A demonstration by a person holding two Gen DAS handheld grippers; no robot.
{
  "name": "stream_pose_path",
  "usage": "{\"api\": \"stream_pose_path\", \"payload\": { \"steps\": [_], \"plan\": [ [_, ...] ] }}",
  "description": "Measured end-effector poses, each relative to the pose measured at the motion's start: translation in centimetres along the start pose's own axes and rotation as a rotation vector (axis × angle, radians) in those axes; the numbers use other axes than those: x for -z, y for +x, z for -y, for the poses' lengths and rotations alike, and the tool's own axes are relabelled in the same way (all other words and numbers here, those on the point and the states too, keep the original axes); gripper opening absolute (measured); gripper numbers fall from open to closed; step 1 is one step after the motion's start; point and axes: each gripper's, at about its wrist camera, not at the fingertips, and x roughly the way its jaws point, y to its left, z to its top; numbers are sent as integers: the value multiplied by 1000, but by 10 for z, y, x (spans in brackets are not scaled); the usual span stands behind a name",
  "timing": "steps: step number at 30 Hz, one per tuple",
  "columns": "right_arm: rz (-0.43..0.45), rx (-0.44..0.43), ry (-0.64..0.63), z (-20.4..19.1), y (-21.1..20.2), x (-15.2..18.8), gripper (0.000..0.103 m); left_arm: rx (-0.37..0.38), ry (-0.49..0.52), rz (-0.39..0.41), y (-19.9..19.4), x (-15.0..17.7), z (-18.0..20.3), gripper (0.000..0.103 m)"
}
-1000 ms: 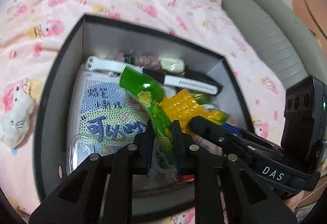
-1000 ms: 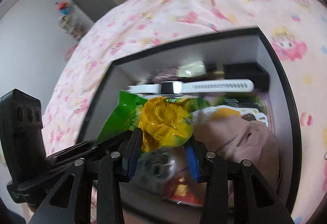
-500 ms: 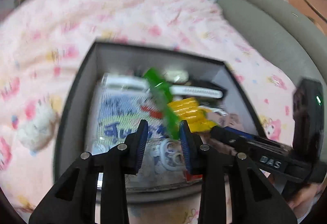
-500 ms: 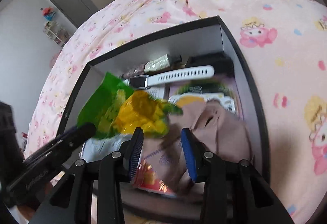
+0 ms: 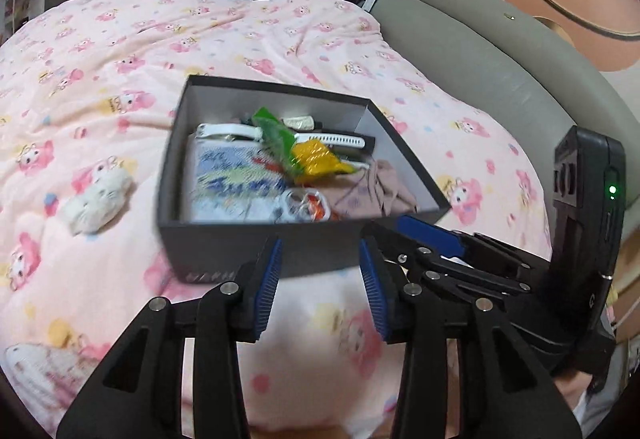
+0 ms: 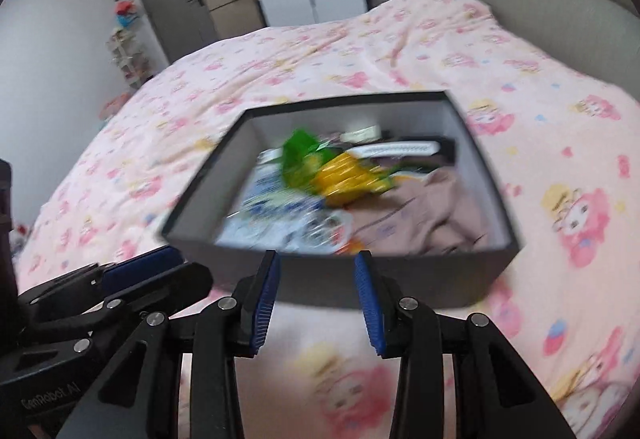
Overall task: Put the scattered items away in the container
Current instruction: 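Open the right gripper and move it to the white plush toy, then grasp the white plush toy with the right gripper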
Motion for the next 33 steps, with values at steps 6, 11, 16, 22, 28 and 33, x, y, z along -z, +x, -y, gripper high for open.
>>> {"api": "stream_pose_path", "payload": {
  "steps": [6, 11, 16, 22, 28, 33],
  "plan": [
    [-60, -151, -52, -50, 19, 3, 35, -91, -83, 33, -37, 9, -48, 46],
    [-134, -264, -81, -107, 52, -2, 35, -212, -316, 43, -51, 2, -130, 46],
    [-244, -310, -83, -156, 109, -11, 35, -222, -558, -20, -17, -9, -210, 49],
    [-334, -183, -46, -186, 165, -25, 44, -147, -822, -139, 41, -9, -271, 49],
    [-350, -209, -56, -205, 183, -23, 47, -145, -904, -147, 53, -2, -291, 53],
    [-380, -191, 54, -190, 207, -24, 47, -126, -916, -204, 70, -5, -299, 53]
  ]
}}
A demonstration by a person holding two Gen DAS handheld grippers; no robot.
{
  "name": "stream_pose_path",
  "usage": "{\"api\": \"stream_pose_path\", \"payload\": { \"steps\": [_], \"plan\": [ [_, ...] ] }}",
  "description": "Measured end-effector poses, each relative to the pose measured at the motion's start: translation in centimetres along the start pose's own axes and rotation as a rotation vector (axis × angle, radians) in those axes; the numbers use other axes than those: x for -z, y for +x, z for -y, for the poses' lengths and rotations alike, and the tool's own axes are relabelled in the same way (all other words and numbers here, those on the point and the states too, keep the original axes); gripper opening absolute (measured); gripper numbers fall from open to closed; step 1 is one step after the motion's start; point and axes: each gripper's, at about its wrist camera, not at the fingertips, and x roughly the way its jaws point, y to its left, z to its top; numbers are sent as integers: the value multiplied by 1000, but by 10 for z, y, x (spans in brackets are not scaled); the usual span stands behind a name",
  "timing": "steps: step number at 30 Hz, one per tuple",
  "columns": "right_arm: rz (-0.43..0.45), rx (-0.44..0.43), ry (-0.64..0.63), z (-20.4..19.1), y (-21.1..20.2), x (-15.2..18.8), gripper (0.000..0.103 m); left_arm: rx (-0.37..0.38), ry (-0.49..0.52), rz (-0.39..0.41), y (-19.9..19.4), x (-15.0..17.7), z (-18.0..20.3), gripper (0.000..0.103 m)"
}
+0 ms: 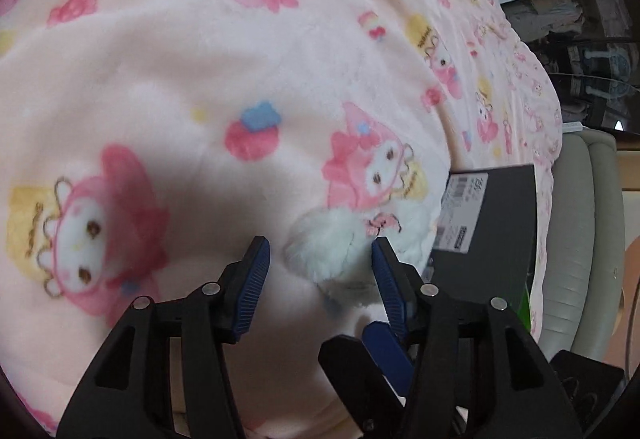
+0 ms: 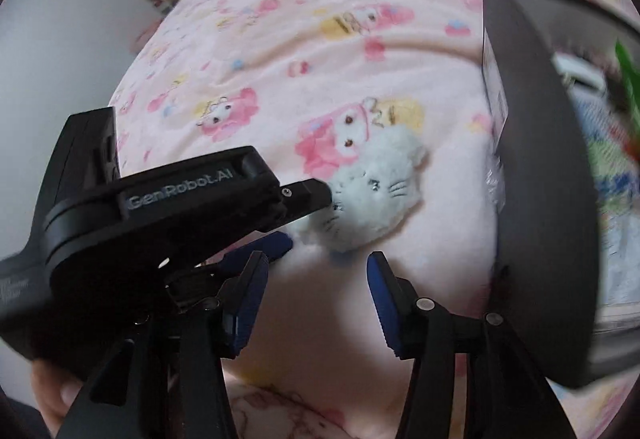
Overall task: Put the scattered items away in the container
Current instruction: 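Grasp the white plush toy with the right gripper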
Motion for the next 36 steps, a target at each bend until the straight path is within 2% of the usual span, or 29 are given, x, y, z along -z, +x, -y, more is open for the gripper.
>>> {"api": "stream_pose_path", "payload": {
  "steps": [4, 6, 7, 9, 10, 14, 16, 17, 18, 22, 23, 24, 26, 27, 29, 30, 31, 32, 33, 34, 36],
  "plan": [
    [2, -7, 68, 5, 17, -8, 47, 27, -45, -41, 11, -12, -8, 52],
    [-4, -17, 90, 7, 26, -9, 47, 51, -49, -56, 13, -16, -11, 33],
    [-10, -21, 99, 9, 28, -10, 48, 57, -44, -56, 11, -16, -12, 30],
    [-27, -36, 105, 11, 34, -11, 48, 58, -34, -22, 2, -13, -10, 17],
    [-23, -47, 92, 10, 35, -11, 48, 49, -20, 2, -2, -12, -7, 14],
    [-1, -97, 54, 5, 25, -9, 48, 9, 29, 122, -26, -1, 2, 12],
    [31, -69, 27, -2, 12, -8, 48, -19, 16, 193, -39, 2, 0, 11],
    [53, -63, 17, -6, 6, -9, 48, -25, 4, 220, -44, 2, -3, 7],
    [70, -61, 9, -8, 1, -10, 48, -30, -16, 248, -50, 3, -8, 7],
    [152, 71, -51, -17, -10, -27, 48, -27, -98, 281, -55, -7, -30, 7],
    [135, 81, -50, -16, -5, -30, 48, -5, -109, 258, -49, -9, -29, 13],
    [97, 78, -49, -15, 3, -34, 48, 30, -124, 229, -42, -10, -31, 26],
    [51, 87, -44, -14, 16, -35, 48, 95, -145, 174, -32, -11, -31, 42],
    [34, 89, -37, -9, 22, -33, 49, 102, -150, 157, -28, -12, -31, 42],
    [-11, 74, -8, 1, 38, -32, 60, 72, -155, 139, -20, -13, -28, 42],
    [-37, 41, 22, 8, 46, -32, 65, 68, -156, 126, -16, -14, -26, 42],
    [-61, 1, 55, 15, 55, -32, 65, 75, -174, 116, -13, -14, -27, 44],
    [-62, -13, 64, 17, 56, -32, 64, 89, -191, 104, -9, -15, -29, 46],
    [-55, -20, 65, 17, 53, -31, 54, 99, -204, 83, -5, -16, -31, 46],
    [-43, -51, 63, 16, 50, -30, 37, 100, -205, 65, -2, -16, -32, 45],
    [-45, -81, 62, 14, 44, -28, 34, 107, -176, 75, -4, -15, -27, 44]
  ]
}}
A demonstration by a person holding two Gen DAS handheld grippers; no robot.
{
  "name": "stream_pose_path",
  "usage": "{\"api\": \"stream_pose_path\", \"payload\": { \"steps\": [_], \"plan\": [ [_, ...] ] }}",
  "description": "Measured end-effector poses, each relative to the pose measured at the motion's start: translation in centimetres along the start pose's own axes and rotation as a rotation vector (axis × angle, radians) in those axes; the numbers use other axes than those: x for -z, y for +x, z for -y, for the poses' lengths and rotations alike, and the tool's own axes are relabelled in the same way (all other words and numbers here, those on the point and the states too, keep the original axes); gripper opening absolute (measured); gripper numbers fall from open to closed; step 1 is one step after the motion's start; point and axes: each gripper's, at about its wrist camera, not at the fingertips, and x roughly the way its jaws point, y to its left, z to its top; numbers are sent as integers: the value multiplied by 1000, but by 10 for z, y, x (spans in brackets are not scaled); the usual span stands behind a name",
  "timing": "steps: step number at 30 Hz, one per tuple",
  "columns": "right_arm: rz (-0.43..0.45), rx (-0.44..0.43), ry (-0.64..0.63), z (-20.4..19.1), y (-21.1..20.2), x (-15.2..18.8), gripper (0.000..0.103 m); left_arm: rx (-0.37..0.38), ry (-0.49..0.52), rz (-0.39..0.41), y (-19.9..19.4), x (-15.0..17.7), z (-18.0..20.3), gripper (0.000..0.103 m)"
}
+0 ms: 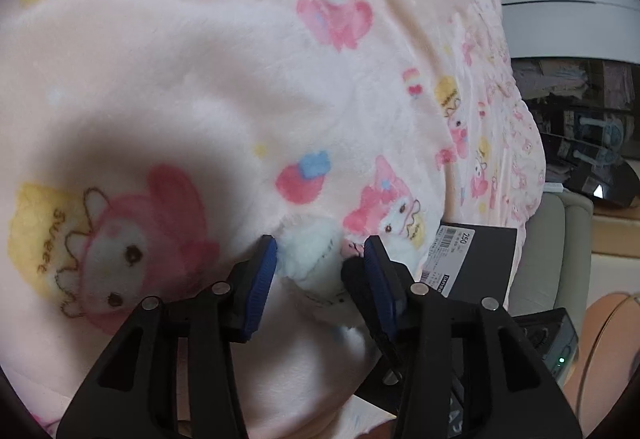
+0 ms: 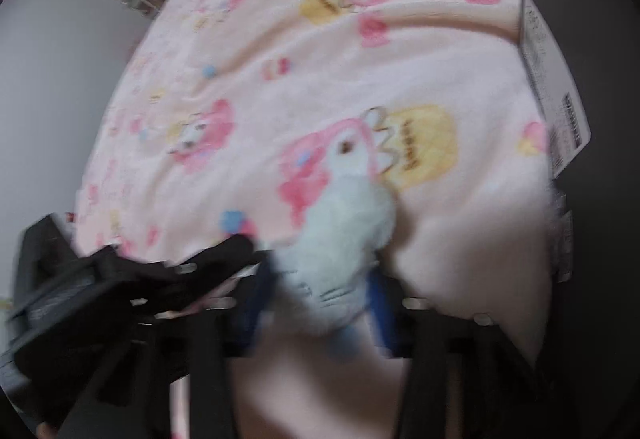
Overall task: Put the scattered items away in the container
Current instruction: 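Grasp the white plush toy with the right gripper, then lift the white plush toy and carry it over the black box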
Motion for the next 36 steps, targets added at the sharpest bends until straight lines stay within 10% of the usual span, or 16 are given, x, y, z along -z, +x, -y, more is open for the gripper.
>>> {"api": "stream_pose_path", "payload": {
  "steps": [10, 15, 19, 22, 36],
  "plan": [
    [207, -103, -214, -32, -136, 61, 28, 247, 284, -29, -79, 61, 40, 40],
    [246, -196, -129, 26, -197, 103, 28, 256, 509, -173, -68, 129, 76, 40],
    [255, -127, -24, 98, -209, 132, 28, 160, 807, -57, -41, 189, 100, 40],
    [174, -52, 8, 143, -198, 138, 28, 125, 929, -141, -13, 221, 121, 40],
    [264, -69, 322, 236, -203, 139, 32, 71, 846, -244, 32, 237, 113, 45]
  ]
}}
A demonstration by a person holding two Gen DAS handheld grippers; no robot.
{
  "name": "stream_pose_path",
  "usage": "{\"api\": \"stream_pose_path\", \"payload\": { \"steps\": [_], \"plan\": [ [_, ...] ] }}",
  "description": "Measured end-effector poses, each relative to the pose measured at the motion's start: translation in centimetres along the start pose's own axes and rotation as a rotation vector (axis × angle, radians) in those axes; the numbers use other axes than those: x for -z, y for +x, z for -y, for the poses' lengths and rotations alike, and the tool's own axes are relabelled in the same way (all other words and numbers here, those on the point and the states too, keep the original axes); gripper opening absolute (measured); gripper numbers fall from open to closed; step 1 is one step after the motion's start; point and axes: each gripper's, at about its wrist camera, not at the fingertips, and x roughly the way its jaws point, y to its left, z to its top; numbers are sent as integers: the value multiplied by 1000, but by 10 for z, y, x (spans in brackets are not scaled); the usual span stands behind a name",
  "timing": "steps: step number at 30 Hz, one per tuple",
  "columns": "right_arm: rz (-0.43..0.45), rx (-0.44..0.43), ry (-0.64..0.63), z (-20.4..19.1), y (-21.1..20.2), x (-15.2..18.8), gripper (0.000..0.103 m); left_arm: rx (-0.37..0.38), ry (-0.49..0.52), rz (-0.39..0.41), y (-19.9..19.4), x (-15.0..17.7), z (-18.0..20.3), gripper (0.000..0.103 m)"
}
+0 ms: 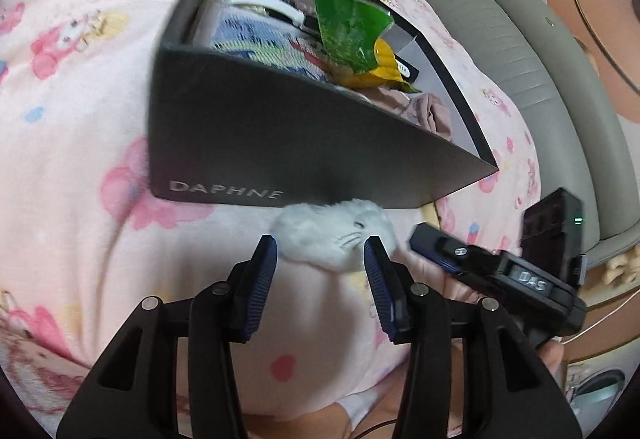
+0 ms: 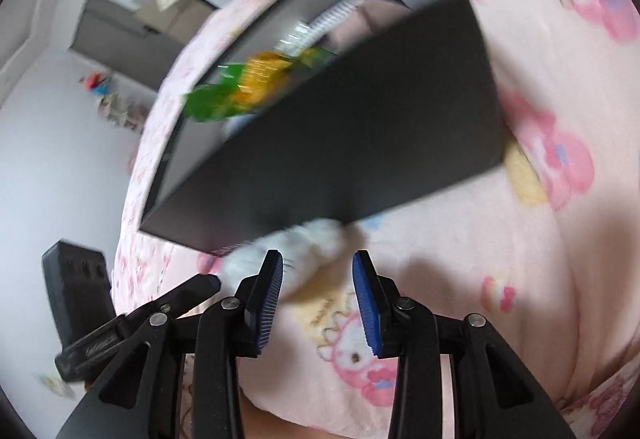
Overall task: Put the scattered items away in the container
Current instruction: 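Lift the white plush toy and carry it over the black box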
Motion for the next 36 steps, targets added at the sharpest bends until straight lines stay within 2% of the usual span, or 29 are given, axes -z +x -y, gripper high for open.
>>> {"api": "stream_pose_path", "payload": {
  "steps": [4, 7, 11, 16, 18, 21, 23, 24, 28, 30, 33, 34, 36],
  "plan": [
    [-40, -59, 87, 9, 24, -5, 32, 24, -96, -10, 13, -2, -10, 46],
    [-14, -36, 79, 4, 33, -8, 32, 73, -153, 7, 14, -2, -17, 46],
    [-40, -30, 53, -4, 44, -5, 32, 67, -173, 17, 9, 1, -22, 48],
    [-76, -105, 22, -14, 48, -1, 32, 71, -192, -5, 8, 4, -26, 47],
    [-99, -127, 25, -15, 53, 1, 32, 62, -183, -17, 8, 7, -25, 47],
    [-108, -102, 0, -20, 63, 4, 32, 50, -156, -39, 9, 10, -21, 47],
    [-92, -93, -29, -26, 61, 7, 32, 60, -116, -24, 3, 13, -14, 42],
    [-77, -91, -52, -30, 58, 9, 27, 82, -92, -10, -3, 15, -10, 36],
    [4, -91, -205, -61, 23, 28, 27, 166, -17, 66, -33, 26, 5, 36],
    [49, -110, -253, -70, 1, 20, 27, 210, 20, 115, -54, 26, 17, 36],
    [106, -154, -304, -98, -23, 6, 27, 228, 61, 187, -84, 7, 29, 36],
    [115, -167, -324, -108, -29, -2, 27, 220, 61, 207, -98, -8, 28, 37],
    [92, -142, -365, -129, -27, -25, 27, 171, 44, 216, -95, -37, 42, 37]
  ]
}}
